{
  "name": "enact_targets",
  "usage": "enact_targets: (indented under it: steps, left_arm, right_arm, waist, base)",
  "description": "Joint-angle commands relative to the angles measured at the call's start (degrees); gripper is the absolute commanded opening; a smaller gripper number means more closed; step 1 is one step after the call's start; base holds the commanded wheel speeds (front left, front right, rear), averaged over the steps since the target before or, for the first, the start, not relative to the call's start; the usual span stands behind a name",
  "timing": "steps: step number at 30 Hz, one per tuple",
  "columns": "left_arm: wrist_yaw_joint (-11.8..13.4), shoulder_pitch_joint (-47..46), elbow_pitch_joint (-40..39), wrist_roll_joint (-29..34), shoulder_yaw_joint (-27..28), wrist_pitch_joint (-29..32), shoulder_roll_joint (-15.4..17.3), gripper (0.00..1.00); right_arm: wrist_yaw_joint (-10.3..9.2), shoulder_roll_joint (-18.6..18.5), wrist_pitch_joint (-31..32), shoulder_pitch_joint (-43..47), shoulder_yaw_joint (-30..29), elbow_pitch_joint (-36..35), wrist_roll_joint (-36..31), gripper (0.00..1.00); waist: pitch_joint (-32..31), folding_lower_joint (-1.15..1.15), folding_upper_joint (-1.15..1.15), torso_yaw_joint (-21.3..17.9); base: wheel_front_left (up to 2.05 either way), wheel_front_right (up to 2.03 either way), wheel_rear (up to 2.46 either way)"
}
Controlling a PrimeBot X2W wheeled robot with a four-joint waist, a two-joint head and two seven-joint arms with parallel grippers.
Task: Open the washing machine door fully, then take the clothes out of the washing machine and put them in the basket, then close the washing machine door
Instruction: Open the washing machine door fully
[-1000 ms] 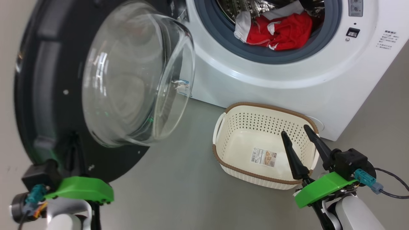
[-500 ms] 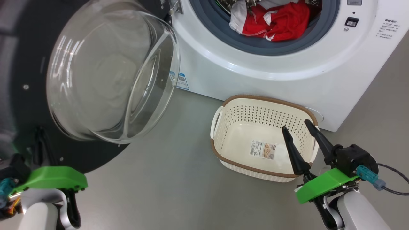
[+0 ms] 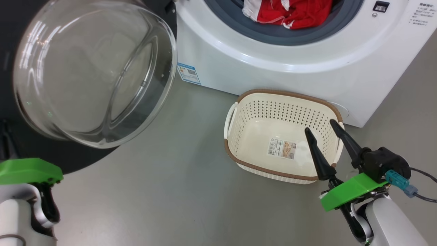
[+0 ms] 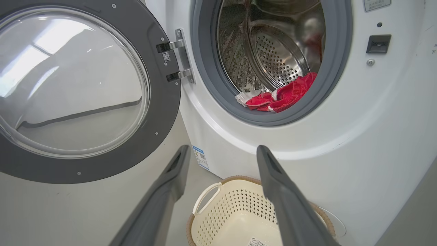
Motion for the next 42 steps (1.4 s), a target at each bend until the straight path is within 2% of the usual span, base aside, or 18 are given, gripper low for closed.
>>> enact_targets:
  steps: [1, 7, 16, 18, 19, 20, 21, 28, 32, 37, 42]
  left_arm:
    - [-0.1, -1.9, -0.5, 1.0, 2.8, -0.7, 3.4, 0.00]
    - [-1.1, -3.3, 2.0, 3.2, 5.3, -0.7, 3.4, 0.00]
    - [-2.7, -3.0, 1.6, 6.4, 7.3, -0.7, 1.4, 0.00]
    - [-2.9, -2.2, 0.4, 7.2, 7.5, -0.7, 0.8, 0.29]
    - [-3.1, -1.8, -0.6, 7.6, 7.6, -0.7, 0.4, 0.49]
    - [-3.2, -1.2, -1.8, 7.7, 7.9, -0.7, -0.1, 0.76]
    - [-3.5, -0.6, -2.8, 7.8, 8.1, -0.7, -0.6, 1.00]
    - [-5.3, 3.1, -10.7, 9.2, 8.1, -0.7, -1.9, 1.00]
    - [-6.7, 4.9, -18.0, 10.4, 7.0, -0.7, -2.4, 1.00]
    - [-10.3, 7.1, -27.1, 12.0, 1.8, -0.7, -4.7, 1.00]
    - [-12.4, 9.1, -29.7, 10.4, -1.3, -0.3, -5.9, 1.00]
  right_arm:
    - [0.20, -0.1, 0.0, -1.4, 1.6, -1.7, -0.3, 1.00]
    - [0.20, -0.6, 0.5, -1.6, 2.0, -2.2, -0.3, 1.00]
    - [0.20, -0.3, 0.4, -1.6, 2.1, -1.5, -0.1, 1.00]
    - [0.20, -0.1, 0.3, -1.6, 2.0, -1.1, 0.0, 1.00]
    - [0.20, 0.1, 0.2, -1.5, 2.0, -0.9, 0.0, 1.00]
    - [0.20, 0.3, 0.1, -1.5, 2.0, -0.8, 0.2, 1.00]
    - [0.20, 0.5, 0.0, -1.5, 2.0, -0.7, 0.4, 1.00]
    - [0.20, 1.8, -0.6, -1.2, 1.6, -0.2, 1.4, 1.00]
    - [0.20, 2.4, -0.8, -1.2, 0.5, -0.3, 1.5, 1.00]
    - [0.20, 3.0, -0.9, -0.8, -1.4, -2.0, 0.2, 1.00]
    - [0.20, 3.5, -0.9, 0.1, -3.0, -3.3, -0.5, 1.00]
  waist:
    - [0.3, 0.00, 0.00, -0.2]
    - [0.8, 0.00, 0.00, -0.8]
    - [-0.1, 0.00, 0.00, -1.2]
    - [-0.6, 0.00, 0.00, -1.4]
    - [-0.9, 0.00, 0.00, -1.6]
    - [-1.2, 0.00, 0.00, -1.7]
    - [-1.5, 0.00, 0.00, -1.9]
    - [-3.7, 0.00, 0.00, -4.0]
    - [-4.6, 0.00, 0.00, -6.0]
    - [-5.9, 0.00, 0.00, -9.2]
    - [-6.8, 0.00, 0.00, -12.2]
  base:
    - [0.00, 0.00, 0.00]
    - [0.00, 0.00, 0.00]
    - [0.00, 0.00, 0.00]
    - [0.00, 0.00, 0.00]
    - [0.00, 0.00, 0.00]
    - [0.00, 0.00, 0.00]
    - [0.00, 0.00, 0.00]
    - [0.00, 0.00, 0.00]
    - [0.00, 0.00, 0.00]
    - [0.00, 0.00, 0.00]
    - [0.00, 0.00, 0.00]
